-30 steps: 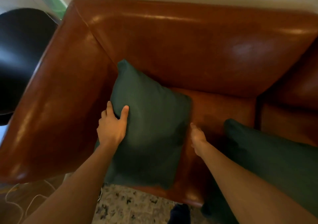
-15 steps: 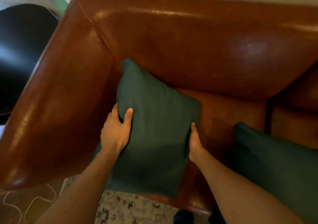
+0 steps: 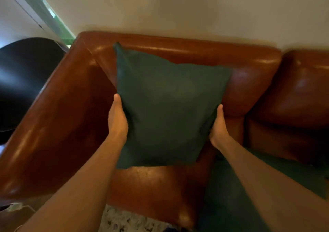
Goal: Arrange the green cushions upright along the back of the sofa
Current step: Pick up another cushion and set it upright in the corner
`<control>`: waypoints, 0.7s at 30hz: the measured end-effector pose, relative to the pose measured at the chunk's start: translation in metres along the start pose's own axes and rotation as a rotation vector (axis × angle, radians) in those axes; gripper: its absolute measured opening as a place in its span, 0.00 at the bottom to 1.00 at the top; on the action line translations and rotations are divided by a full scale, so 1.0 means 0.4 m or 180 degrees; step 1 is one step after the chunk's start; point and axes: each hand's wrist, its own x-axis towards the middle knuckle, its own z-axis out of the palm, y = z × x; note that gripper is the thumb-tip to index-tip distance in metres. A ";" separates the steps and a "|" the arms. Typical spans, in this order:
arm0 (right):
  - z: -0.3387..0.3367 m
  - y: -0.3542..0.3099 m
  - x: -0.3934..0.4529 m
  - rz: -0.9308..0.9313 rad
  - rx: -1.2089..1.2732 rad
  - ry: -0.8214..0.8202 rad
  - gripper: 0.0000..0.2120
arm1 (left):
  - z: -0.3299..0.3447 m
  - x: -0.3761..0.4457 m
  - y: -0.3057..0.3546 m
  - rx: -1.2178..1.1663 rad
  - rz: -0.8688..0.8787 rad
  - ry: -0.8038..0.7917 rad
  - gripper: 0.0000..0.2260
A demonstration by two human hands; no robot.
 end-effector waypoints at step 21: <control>0.113 -0.077 0.098 -0.0100 -0.0032 0.0488 0.27 | 0.116 0.295 0.043 -0.0608 -0.0531 -0.0232 0.22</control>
